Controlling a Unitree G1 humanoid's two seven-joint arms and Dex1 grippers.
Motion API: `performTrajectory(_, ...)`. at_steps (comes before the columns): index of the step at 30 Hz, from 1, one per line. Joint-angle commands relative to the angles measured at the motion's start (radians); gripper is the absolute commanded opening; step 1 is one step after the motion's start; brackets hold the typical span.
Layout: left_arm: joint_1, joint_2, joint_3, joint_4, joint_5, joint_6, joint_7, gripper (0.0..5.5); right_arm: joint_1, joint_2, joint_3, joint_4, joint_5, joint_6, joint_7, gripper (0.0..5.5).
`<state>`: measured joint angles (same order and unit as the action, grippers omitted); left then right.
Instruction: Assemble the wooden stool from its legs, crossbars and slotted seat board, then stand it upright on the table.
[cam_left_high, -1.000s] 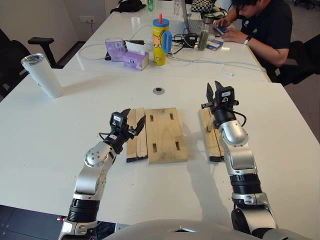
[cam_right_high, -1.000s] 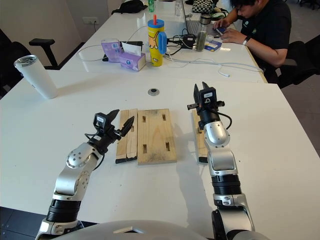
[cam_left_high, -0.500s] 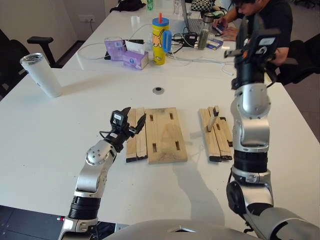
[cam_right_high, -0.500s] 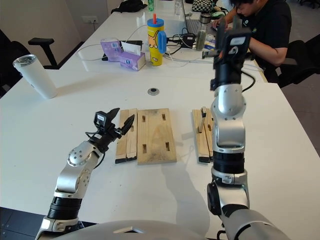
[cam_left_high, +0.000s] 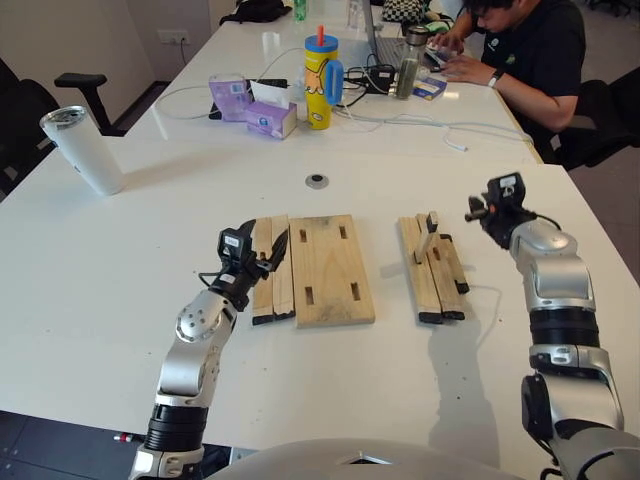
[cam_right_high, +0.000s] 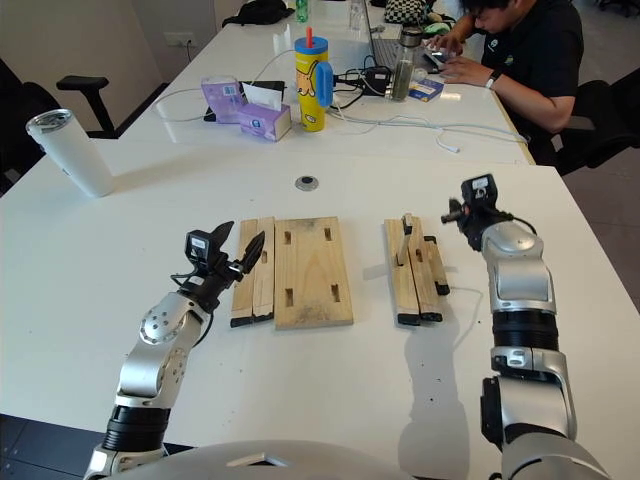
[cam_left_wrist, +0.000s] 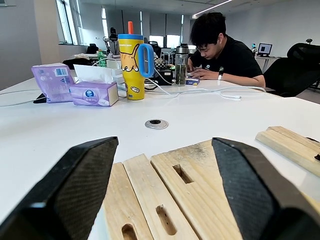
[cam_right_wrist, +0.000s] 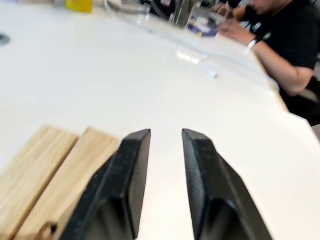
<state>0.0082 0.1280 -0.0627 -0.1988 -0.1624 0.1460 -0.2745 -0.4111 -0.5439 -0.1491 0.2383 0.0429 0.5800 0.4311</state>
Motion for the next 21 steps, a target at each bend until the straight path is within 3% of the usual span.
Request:
performTrajectory(1,0.017,-0.019,-0.003,-0.009,0.018,-0.017,0.03,3.48,0.1,-0.013,0.015,-0.211,0.088,0.207,0.08,1.15)
performTrajectory(7,0.005,-0.04,-0.014,-0.002,0.029,-0.03,0.052,3.48,0.181,0.08,0.013,-0.438,0.201,0.495,0.045,1.15)
performTrajectory(11,0.009,-0.044,-0.01,-0.01,0.021,-0.022,0.051,3.48,0.17,0.131,-0.051,-0.477,0.252,0.676,-0.007,1.15)
performTrajectory(21,0.016,-0.037,-0.016,-0.025,0.02,-0.007,0.04,3.48,0.176,0.216,-0.068,-0.559,0.296,0.822,-0.092,2.92)
